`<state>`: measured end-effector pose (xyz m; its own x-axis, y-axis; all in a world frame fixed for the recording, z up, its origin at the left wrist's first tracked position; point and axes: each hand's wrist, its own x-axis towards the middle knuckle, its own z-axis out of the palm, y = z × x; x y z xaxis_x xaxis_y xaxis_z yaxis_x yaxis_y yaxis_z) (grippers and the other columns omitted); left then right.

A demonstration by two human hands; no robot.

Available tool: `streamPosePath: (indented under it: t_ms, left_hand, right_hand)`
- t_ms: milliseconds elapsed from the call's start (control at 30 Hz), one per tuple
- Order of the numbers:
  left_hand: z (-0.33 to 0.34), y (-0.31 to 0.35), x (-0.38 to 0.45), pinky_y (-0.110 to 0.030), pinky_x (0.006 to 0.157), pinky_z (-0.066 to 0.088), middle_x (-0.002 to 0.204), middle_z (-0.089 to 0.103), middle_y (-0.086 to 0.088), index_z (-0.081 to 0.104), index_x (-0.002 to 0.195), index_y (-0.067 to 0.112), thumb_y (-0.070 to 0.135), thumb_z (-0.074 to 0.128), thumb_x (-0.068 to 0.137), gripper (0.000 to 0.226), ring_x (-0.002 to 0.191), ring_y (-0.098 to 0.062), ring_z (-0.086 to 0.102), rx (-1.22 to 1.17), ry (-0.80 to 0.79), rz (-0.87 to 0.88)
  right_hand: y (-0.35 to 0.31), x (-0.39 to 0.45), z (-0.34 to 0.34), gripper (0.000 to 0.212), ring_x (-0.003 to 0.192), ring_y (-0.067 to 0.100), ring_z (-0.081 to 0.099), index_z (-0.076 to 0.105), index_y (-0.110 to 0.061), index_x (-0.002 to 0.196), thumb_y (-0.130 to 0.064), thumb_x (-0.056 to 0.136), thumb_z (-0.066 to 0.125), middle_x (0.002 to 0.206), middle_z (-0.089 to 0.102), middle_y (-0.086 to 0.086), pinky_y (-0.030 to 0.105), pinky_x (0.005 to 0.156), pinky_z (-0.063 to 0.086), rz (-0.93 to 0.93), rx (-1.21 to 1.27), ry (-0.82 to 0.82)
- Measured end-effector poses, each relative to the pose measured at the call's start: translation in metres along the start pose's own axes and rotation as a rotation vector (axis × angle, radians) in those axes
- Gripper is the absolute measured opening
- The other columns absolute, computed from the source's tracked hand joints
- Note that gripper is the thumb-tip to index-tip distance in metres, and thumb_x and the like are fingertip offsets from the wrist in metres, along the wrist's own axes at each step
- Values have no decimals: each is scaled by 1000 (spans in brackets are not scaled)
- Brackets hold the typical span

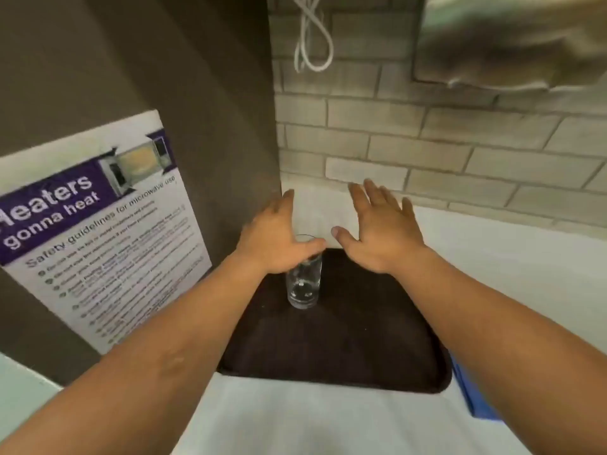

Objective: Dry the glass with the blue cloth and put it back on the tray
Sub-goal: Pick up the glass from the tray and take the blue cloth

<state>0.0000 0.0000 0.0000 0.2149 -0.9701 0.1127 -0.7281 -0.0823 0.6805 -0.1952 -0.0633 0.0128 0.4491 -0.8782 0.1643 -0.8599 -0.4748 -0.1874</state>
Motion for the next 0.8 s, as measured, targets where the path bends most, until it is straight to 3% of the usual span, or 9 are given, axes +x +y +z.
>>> streamPosePath:
  t_ms: [67, 133, 267, 367, 467, 533, 633, 700, 800]
  left_hand:
    - [16, -26, 2, -35, 110, 47, 158, 52, -4, 30, 161, 23, 56, 87, 64, 117, 137, -21, 55, -260, -131, -82]
    - [32, -51, -5, -42, 114, 47, 158, 52, -5, 30, 162, 23, 43, 94, 68, 115, 133, -18, 55, -361, -209, -190]
    - [61, -56, -4, -50, 103, 58, 133, 69, 2, 58, 131, 32, 52, 96, 53, 89, 122, -22, 67, -383, -74, -170]
    - [83, -40, -1, -49, 96, 61, 119, 74, 6, 64, 108, 43, 57, 93, 45, 70, 109, -19, 72, -418, -63, -96]
    - [108, -15, 2, -48, 89, 63, 113, 76, -3, 66, 101, 41, 48, 94, 45, 63, 101, -24, 74, -535, -94, -44]
    - [120, -1, 5, -40, 80, 63, 105, 76, -3, 69, 99, 36, 43, 93, 45, 59, 91, -16, 76, -667, -108, -52]
    - [136, 22, 11, -37, 75, 59, 92, 77, 1, 74, 88, 33, 34, 91, 50, 42, 81, -15, 73, -920, -165, -127]
    - [145, 36, 13, -45, 79, 58, 88, 74, -1, 74, 86, 26, 30, 89, 57, 33, 79, -21, 70, -1074, -242, -220]
    - [158, 51, 10, -39, 66, 62, 76, 73, 2, 77, 79, 21, 30, 76, 77, 10, 71, -18, 71, -1248, -373, -286]
  right_hand:
    - [8, -14, 17, 89, 160, 35, 12, 9, -26, 164, -68, 92, 41, 176, 9, 7, 62, 127, 11, -3, -17, -73]
    - [20, -37, 40, 88, 160, 35, 14, 11, -26, 164, -68, 92, 40, 175, 11, 8, 62, 127, 14, 14, -28, -143]
    - [48, -66, 62, 85, 160, 34, 15, 12, -27, 164, -66, 94, 40, 175, 14, 8, 60, 127, 16, 71, 16, -198]
    - [72, -87, 70, 83, 160, 33, 15, 11, -27, 165, -62, 96, 42, 175, 12, 8, 60, 127, 15, 134, 37, -238]
    - [101, -103, 72, 76, 158, 34, 22, 17, -23, 164, -50, 98, 43, 173, 20, 11, 58, 127, 20, 187, 76, -234]
    - [127, -114, 74, 71, 156, 35, 26, 27, -17, 162, -35, 96, 46, 170, 28, 15, 53, 126, 23, 219, 127, -241]
    - [175, -137, 84, 79, 160, 34, 14, 26, -12, 163, -28, 92, 56, 173, 18, 16, 47, 130, 14, 215, 104, -344]
    - [198, -152, 96, 88, 162, 32, -1, 15, -15, 166, -38, 92, 57, 176, 3, 11, 44, 130, 1, 163, 76, -399]
    - [215, -160, 116, 89, 161, 27, -9, 5, -20, 166, -54, 94, 45, 176, -5, 5, 37, 125, -10, 79, 64, -363]
